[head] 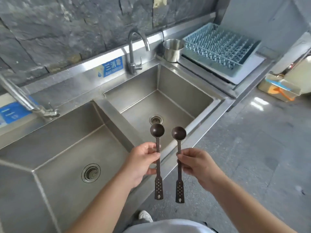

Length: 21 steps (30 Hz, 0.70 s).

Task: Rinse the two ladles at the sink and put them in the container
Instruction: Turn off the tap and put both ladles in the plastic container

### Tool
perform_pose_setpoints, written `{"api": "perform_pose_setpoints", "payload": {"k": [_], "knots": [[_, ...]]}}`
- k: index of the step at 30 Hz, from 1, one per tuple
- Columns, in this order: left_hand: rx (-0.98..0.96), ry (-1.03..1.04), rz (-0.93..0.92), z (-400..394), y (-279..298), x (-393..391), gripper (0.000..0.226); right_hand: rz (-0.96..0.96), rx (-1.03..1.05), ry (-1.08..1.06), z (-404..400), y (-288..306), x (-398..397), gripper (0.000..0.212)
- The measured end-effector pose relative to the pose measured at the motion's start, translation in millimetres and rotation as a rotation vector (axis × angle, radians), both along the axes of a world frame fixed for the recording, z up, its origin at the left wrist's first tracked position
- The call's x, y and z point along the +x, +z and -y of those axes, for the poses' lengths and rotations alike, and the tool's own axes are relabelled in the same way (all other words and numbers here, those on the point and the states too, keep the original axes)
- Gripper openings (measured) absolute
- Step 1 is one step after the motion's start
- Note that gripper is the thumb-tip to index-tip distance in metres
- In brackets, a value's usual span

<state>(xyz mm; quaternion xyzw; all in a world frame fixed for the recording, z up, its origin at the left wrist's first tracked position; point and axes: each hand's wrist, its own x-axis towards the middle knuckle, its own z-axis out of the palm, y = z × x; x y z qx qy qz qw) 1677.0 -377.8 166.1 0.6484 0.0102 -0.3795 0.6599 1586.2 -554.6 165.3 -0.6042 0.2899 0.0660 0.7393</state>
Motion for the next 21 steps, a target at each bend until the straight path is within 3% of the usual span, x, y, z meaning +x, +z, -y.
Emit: {"api": "perform_pose_setpoints", "payload": {"k": [3,6,9,17,21], "knots": [[0.01,-0.141,0.038,34,8,-21,0.019,0.031,-0.014,-0.114,20,2,-44,0.007],[0.003,-0.309,0.09,70,15,-55,0.018,0.075,-0.024,-0.27,38,4,-100,0.02],[0.008,-0.466,0.123,107,21,-104,0.017,0.097,-0.041,-0.426,50,7,-169,0.021],[-0.007,-0.929,0.094,185,15,-308,0.016,0.021,-0.088,-0.895,38,8,-402,0.023],[-0.017,-1.2,0.046,208,10,-422,0.017,-0.068,-0.061,-1.203,3,14,-526,0.011]]}}
